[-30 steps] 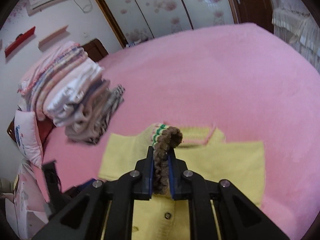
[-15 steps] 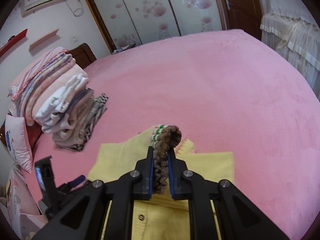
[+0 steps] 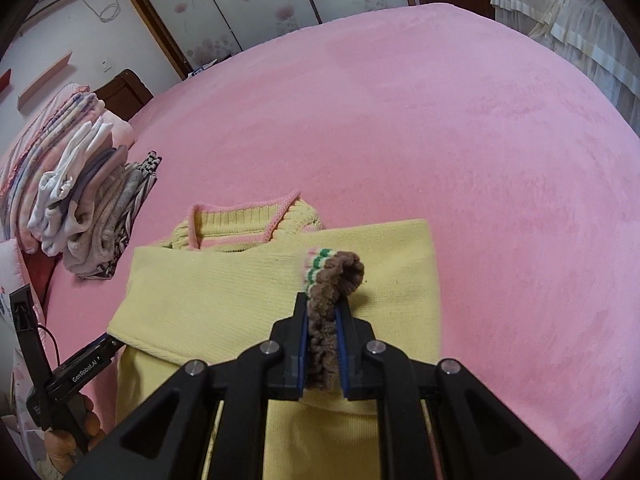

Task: Fold small clothes

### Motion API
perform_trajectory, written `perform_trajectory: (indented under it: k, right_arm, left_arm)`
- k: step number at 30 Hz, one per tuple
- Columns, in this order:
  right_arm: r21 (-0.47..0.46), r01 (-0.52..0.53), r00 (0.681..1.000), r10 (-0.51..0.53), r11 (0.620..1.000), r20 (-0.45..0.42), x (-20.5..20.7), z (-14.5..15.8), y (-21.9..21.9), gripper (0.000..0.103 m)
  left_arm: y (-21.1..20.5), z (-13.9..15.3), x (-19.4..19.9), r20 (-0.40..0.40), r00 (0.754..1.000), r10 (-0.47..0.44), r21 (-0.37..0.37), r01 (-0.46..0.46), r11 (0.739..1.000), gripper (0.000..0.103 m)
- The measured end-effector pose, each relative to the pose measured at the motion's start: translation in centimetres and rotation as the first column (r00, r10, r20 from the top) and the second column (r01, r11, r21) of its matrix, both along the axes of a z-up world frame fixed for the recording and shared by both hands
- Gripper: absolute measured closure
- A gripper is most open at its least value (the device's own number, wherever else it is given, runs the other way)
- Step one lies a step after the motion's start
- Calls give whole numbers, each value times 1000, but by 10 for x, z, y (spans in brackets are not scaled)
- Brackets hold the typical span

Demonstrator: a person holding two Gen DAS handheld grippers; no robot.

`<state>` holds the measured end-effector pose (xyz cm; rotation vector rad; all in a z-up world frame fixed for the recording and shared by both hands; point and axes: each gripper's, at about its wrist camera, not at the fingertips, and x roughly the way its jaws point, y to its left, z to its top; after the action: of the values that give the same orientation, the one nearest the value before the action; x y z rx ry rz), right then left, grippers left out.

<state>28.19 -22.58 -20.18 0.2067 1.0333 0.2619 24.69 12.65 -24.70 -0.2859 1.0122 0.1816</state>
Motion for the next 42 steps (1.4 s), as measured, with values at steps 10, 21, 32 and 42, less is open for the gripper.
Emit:
perform_trajectory:
  k: [10, 21, 32, 42]
  right_arm:
    - [-83, -42, 998, 46, 996, 48, 7, 7, 12, 91]
    - [-127, -59, 996, 67, 990, 54, 4, 11, 19, 88]
    - [-135, -40, 999, 42, 990, 15, 7, -1, 11, 80]
    - [-135, 32, 992, -16, 990, 124, -20, 37, -21, 59]
  left_arm:
    - [-3, 2, 1, 12, 1000, -15, -18, 16, 1000, 78]
    - [-5, 7, -2, 37, 999, -15, -31, 16, 999, 92]
    - [3, -2, 0, 9, 1000, -9, -92, 10, 996, 86]
    - [8, 49, -31, 81, 996, -31, 35, 29, 999, 25]
